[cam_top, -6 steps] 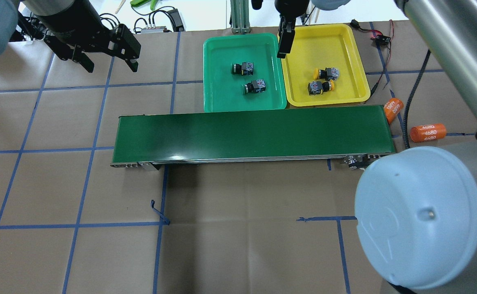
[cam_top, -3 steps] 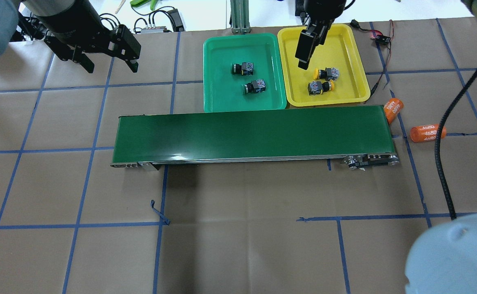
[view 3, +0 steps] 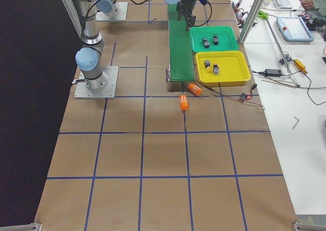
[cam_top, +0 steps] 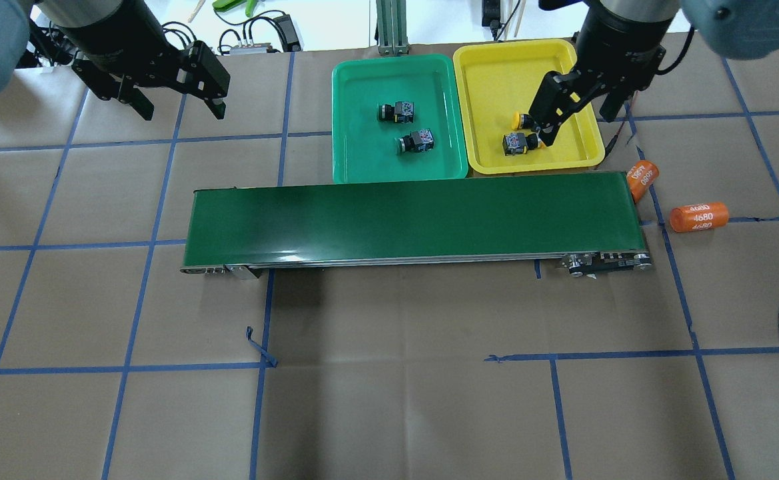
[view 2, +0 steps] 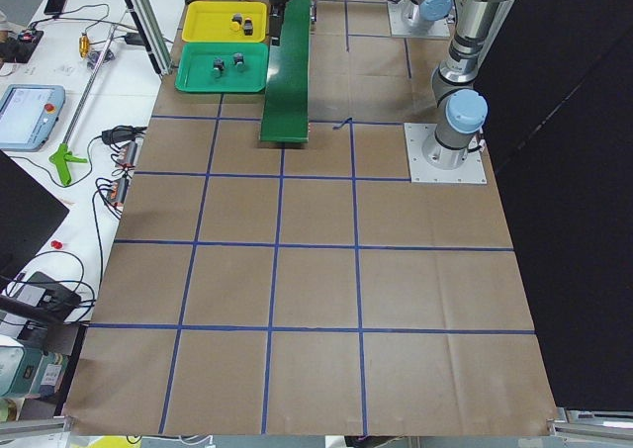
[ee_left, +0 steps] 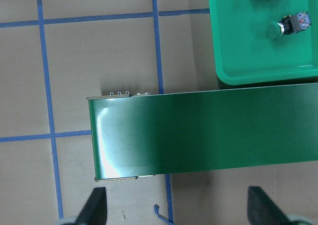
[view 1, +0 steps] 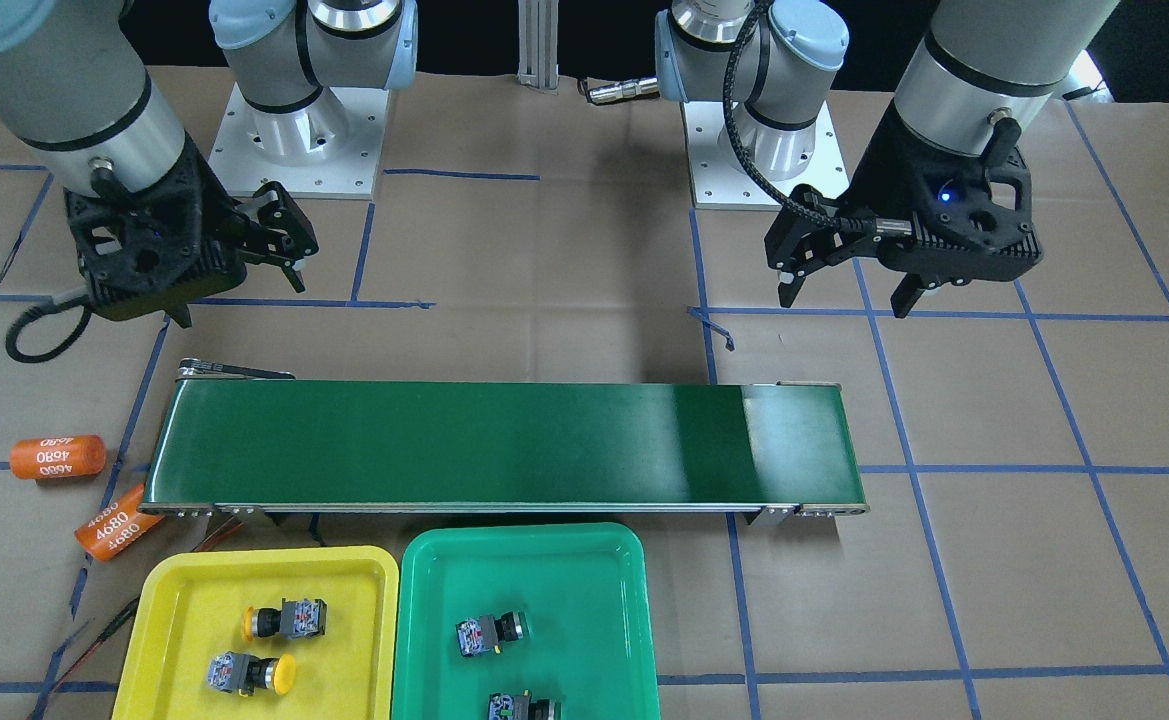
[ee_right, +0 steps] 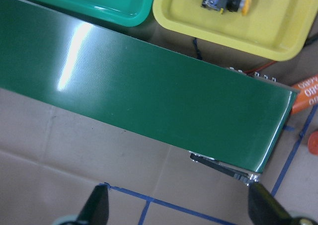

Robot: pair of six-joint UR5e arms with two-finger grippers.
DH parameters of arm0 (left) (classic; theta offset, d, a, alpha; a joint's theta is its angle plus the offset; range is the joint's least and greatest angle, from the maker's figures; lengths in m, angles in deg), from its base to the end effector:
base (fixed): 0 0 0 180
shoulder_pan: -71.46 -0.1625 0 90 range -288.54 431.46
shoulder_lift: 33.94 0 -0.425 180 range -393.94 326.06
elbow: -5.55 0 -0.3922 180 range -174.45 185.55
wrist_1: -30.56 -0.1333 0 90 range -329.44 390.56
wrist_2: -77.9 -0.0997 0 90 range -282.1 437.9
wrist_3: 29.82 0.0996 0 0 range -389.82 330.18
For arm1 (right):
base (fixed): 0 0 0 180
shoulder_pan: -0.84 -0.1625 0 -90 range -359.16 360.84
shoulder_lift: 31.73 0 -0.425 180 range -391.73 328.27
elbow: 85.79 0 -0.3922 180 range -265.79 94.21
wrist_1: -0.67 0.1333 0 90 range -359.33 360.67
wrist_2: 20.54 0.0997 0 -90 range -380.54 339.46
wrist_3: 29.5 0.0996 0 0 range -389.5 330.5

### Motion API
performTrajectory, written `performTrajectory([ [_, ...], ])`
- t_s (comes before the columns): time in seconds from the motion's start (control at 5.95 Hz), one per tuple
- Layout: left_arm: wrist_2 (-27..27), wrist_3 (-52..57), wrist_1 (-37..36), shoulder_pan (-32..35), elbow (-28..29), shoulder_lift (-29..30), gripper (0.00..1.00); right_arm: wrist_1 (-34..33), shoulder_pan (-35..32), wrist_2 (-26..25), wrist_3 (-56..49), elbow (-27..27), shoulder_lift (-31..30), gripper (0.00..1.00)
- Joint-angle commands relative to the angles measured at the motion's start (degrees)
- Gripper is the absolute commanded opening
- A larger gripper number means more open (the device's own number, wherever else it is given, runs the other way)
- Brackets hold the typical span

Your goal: Sort buttons by color to trays

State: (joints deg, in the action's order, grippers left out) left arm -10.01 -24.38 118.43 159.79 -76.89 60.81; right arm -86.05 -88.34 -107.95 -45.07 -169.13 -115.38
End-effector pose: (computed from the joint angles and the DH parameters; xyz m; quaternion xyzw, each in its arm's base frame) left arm -0.1213 -0.5386 0.5147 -0.0336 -0.9983 0.0441 0.0155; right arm 0.1302 -0.5355 0.4825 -0.1277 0.9912 0.0224 0.0261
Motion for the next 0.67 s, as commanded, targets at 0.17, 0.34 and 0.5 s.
performTrajectory([
  [0.17, -0.07, 0.00, -0.07, 0.00, -0.09, 0.00, 0.99, 0.33, 0.41, -3.62, 25.38, -0.34, -2.56, 1.00],
  [0.34, 0.02, 0.00, -0.07, 0.00, 0.00, 0.00, 0.99, 0.33, 0.32, -3.90, 25.50, -0.33, -2.92, 1.00],
  [0.5, -0.06, 0.00, -0.07, 0.00, -0.09, 0.00, 0.99, 0.41, -0.02, -3.21, 25.59, -0.24, -3.28, 1.00],
])
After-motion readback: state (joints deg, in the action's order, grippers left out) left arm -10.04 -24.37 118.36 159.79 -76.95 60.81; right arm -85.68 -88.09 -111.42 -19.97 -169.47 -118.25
